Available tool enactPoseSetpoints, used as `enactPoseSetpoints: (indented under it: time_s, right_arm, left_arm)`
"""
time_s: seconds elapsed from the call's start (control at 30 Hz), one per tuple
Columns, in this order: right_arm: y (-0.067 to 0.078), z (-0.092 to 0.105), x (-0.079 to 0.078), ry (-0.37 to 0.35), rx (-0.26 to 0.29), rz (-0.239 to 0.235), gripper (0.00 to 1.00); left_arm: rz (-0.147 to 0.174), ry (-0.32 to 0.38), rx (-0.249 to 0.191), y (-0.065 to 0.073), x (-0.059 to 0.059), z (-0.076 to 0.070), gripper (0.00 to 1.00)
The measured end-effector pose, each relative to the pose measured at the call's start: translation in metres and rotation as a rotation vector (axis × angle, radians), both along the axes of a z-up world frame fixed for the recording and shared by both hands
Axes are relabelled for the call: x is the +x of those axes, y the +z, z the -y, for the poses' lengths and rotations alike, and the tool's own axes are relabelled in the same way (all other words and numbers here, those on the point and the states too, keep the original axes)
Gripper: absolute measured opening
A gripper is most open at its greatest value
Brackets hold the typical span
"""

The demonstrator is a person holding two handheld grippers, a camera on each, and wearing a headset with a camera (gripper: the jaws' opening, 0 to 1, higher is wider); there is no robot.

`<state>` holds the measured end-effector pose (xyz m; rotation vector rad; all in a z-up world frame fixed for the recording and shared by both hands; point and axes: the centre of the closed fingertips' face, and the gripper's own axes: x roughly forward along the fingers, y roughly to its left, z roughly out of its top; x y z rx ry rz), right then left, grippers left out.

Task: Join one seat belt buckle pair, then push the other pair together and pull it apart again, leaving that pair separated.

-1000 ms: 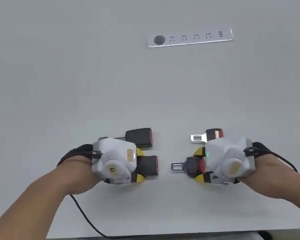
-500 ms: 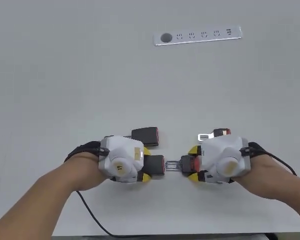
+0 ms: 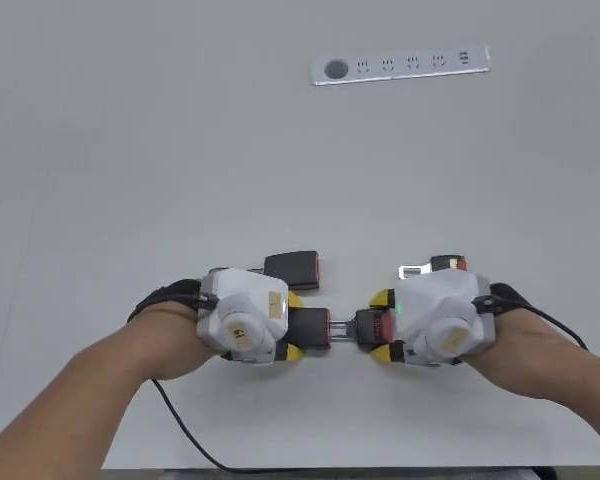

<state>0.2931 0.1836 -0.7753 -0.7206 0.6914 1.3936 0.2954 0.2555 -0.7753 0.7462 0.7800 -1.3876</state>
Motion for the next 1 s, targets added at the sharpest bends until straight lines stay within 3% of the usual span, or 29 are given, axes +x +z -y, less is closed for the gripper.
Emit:
enactPoseSetpoints:
  time_s: [0.37,0.53,1.0]
  right_arm:
    - [0.006,-0.009,0.001,0.016,-0.013,0.024,0.31]
    - [0.009,-0.013,0.0,0.016,-0.006,0.011,0.3]
    - [0.0,-0.029,0.003,0.008,-0.007,-0.017,0.28]
  left_arm:
    - [0.001,0.012,-0.011,0.0,0.001,-0.001,0.35]
    - [0.003,0.009,-0.01,-0.001,0.001,-0.002,0.35]
    - [0.006,0.008,-0.023,-0.001,0.0,-0.003,0.35]
